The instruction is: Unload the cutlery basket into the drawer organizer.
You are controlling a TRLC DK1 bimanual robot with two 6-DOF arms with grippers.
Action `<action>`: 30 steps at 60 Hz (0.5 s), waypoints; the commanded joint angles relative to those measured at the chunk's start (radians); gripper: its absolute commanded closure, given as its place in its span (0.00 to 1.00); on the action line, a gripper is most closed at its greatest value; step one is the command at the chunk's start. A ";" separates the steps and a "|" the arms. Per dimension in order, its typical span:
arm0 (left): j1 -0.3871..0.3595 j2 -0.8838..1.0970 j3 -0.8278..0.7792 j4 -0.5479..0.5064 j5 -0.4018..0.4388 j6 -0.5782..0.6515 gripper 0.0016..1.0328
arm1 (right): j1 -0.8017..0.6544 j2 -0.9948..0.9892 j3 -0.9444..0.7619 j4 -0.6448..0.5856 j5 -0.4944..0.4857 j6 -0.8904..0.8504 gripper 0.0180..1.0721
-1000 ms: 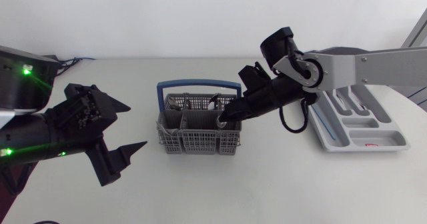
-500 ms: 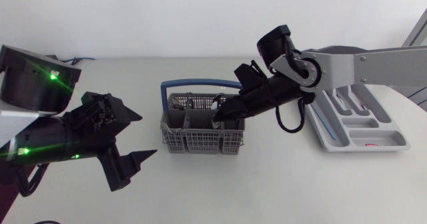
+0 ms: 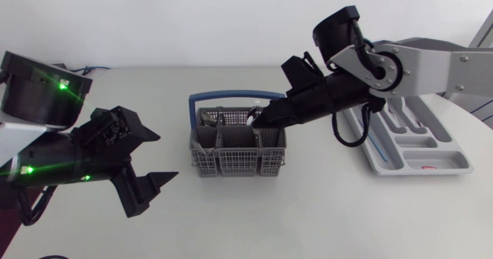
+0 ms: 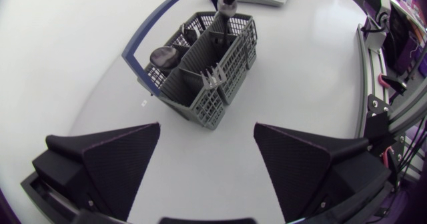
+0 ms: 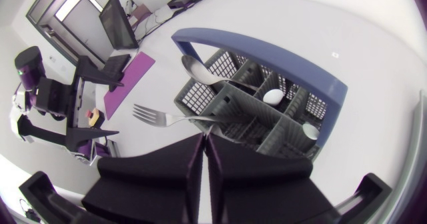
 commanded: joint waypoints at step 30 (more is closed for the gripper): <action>0.011 -0.013 0.029 -0.018 0.012 -0.016 0.05 | -0.099 -0.200 -0.046 -0.124 -0.103 -0.003 0.94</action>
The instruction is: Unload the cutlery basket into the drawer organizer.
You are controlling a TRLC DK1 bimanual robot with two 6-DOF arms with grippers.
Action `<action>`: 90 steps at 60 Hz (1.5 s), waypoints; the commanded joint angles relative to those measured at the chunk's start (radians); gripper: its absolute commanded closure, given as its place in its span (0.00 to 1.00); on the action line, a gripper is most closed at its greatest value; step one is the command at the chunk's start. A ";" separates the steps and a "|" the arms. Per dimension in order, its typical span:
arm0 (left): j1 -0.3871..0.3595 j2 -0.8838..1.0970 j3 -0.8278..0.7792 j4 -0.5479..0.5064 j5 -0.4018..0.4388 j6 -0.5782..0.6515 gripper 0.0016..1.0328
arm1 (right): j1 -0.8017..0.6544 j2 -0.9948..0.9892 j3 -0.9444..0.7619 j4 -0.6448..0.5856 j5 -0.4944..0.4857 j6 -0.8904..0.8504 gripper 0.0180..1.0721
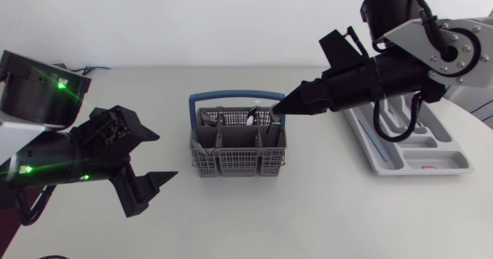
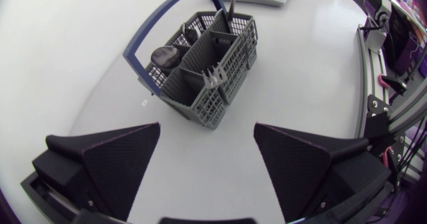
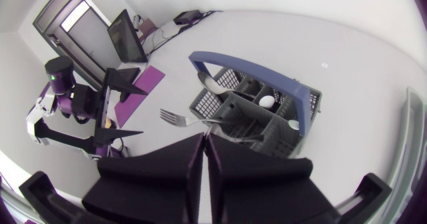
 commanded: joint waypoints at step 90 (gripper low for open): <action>-0.005 0.018 0.106 -0.061 0.003 -0.028 0.05 | -0.968 0.315 -0.232 0.374 0.548 -0.625 0.94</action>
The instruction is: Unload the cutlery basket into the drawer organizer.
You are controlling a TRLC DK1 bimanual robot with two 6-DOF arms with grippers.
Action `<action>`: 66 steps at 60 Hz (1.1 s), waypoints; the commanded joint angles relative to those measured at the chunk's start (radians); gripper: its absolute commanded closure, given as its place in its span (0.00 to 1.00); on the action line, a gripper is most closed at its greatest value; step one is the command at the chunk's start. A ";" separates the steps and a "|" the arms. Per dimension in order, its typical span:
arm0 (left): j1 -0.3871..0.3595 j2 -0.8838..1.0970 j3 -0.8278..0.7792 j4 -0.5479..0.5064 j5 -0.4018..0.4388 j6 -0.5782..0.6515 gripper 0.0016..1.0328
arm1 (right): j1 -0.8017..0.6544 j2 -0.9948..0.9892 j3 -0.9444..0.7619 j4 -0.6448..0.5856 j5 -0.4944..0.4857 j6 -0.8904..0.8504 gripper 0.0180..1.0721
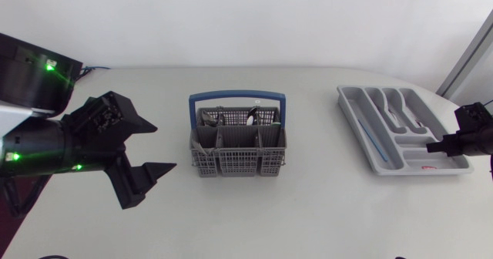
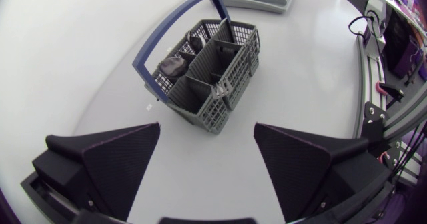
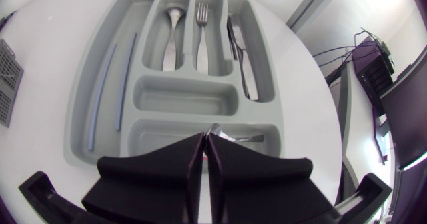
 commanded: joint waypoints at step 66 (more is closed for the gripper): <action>-0.067 0.036 0.088 -0.001 -0.019 0.179 0.05 | 0.265 -0.439 -0.137 -0.241 -0.078 0.049 0.35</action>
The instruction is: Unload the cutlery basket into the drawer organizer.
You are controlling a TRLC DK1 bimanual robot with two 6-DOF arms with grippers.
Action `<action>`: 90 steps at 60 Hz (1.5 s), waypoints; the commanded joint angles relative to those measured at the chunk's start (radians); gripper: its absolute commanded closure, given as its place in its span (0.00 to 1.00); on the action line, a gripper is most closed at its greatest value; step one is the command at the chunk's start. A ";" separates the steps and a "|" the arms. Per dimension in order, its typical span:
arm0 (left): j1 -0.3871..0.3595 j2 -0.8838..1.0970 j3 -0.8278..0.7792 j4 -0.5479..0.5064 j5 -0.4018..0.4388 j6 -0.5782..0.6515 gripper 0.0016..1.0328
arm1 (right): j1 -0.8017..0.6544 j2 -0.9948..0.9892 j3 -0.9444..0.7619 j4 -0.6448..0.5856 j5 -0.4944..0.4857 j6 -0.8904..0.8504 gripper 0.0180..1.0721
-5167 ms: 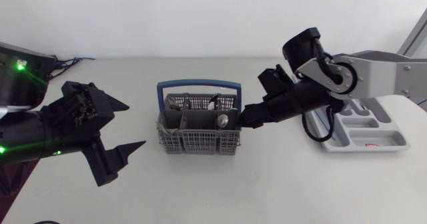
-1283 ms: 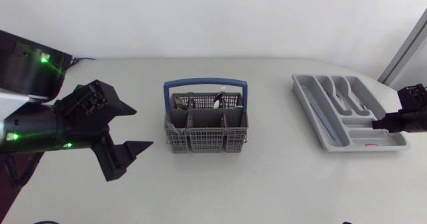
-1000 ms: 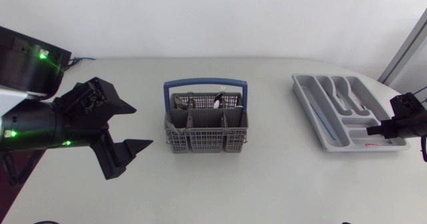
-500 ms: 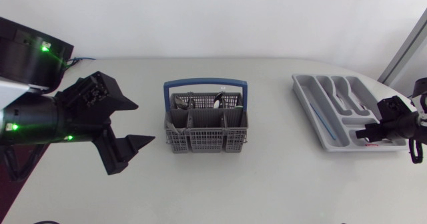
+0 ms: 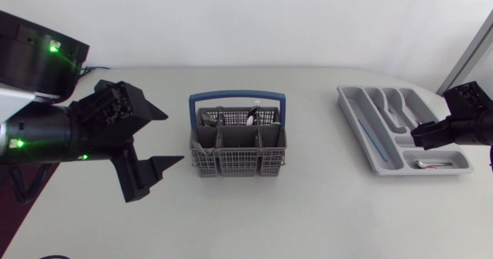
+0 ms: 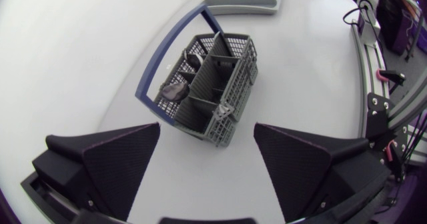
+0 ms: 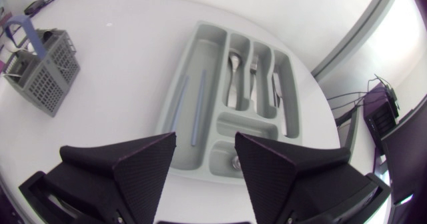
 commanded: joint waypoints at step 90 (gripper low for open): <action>0.182 0.489 0.257 -0.130 0.435 0.608 0.78 | 0.957 0.085 0.009 0.034 0.167 0.339 0.35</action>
